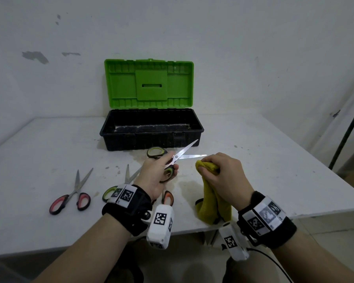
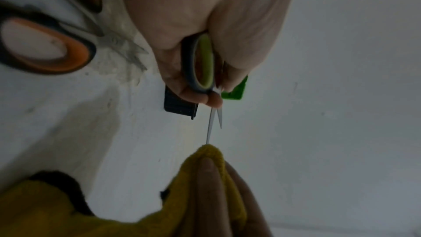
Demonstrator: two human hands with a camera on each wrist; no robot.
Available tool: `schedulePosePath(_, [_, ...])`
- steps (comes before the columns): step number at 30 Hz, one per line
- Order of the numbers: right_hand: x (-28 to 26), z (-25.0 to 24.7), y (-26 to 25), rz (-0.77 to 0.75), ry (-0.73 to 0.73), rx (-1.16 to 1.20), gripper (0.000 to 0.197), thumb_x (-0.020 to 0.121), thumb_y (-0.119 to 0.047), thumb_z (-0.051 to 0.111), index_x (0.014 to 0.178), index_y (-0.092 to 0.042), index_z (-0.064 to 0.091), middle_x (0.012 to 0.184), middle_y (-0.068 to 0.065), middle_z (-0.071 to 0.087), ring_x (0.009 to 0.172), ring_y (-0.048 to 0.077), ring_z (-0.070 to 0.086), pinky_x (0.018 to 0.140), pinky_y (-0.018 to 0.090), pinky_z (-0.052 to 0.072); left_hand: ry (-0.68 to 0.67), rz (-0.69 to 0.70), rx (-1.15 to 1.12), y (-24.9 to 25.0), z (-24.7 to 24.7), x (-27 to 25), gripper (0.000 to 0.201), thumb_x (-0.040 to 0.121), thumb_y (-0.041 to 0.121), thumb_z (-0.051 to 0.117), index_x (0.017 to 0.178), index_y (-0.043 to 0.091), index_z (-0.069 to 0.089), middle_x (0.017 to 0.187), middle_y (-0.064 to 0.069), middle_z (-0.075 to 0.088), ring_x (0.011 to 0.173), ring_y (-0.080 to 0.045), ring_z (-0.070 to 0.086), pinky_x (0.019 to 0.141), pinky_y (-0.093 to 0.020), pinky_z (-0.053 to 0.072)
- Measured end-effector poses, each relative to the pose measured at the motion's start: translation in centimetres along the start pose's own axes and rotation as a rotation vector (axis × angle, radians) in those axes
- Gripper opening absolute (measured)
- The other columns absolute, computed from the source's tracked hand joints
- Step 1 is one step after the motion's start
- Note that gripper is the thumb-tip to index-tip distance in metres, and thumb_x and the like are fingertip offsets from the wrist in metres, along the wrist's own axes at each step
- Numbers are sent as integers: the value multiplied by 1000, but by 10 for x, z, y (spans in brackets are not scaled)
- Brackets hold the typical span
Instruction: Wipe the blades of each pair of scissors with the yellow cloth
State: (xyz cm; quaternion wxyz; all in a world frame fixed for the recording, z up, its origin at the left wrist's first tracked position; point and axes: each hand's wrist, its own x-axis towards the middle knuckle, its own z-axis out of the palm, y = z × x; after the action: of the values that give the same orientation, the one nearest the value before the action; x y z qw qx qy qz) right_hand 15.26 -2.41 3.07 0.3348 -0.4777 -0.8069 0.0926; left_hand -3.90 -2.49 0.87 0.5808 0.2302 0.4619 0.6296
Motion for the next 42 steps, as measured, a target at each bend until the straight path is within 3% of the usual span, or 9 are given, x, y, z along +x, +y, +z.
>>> schedulePosePath(4, [1,-1,-7,-12,23,28,13,87,-32,67,97,-24,70,87,-11,61,79,6,55,69,6,36,63,94,79,0,1,-2,33,95,40,62,94,8,64,88,-9,61,61,-22,63,61,-33,55])
schedulePosePath(8, [6,3,-17,-62,79,43,11,86,-29,68,96,-23,69,88,-11,62,79,4,53,71,5,36,53,180,118,-2,7,-5,32,104,39,45,92,10,52,70,-4,48,48,-20,56,58,-34,52])
schedulePosePath(16, [15,21,-41,-96,-36,-42,18,92,-29,59,103,-18,68,98,-2,58,85,14,55,80,26,46,18,308,363,-9,14,-7,32,106,36,40,96,9,53,70,-5,55,59,-19,58,50,-32,50])
schedulePosePath(19, [18,16,-35,-25,-21,-52,18,92,-29,59,98,-14,68,94,1,57,84,19,56,77,34,50,-19,291,283,-6,15,-12,29,107,31,39,91,9,48,61,-1,39,46,-14,45,48,-32,46])
schedulePosePath(23, [21,5,-33,-49,9,-32,16,91,-27,60,97,-16,69,93,-1,57,82,16,55,74,31,50,-33,264,264,-6,14,-13,29,108,31,38,91,9,48,64,-4,38,42,-11,45,49,-33,46])
schedulePosePath(26, [17,8,-47,-135,-83,-35,14,90,-24,61,96,-15,69,92,0,56,82,16,55,74,29,49,-47,290,354,-11,16,-14,36,107,33,39,97,3,55,77,-19,56,61,-26,60,52,-35,53])
schedulePosePath(32, [20,3,-34,-7,-107,-98,13,89,-26,63,91,-16,69,91,0,55,82,20,56,73,34,50,-59,307,305,-9,13,-20,28,107,29,39,89,9,46,63,-2,35,43,-14,45,46,-32,46])
schedulePosePath(37, [14,11,-45,-108,-147,-52,13,89,-25,60,93,-16,69,90,-2,53,81,15,52,71,27,46,-29,333,401,-15,15,-20,34,107,33,38,100,3,54,76,-13,56,56,-17,60,46,-30,51])
schedulePosePath(42, [17,3,-25,6,-130,-100,15,89,-28,62,93,-16,70,90,-1,54,83,19,55,72,32,48,-22,332,327,-11,12,-21,27,108,30,38,91,10,47,66,-3,36,43,-13,46,46,-32,48])
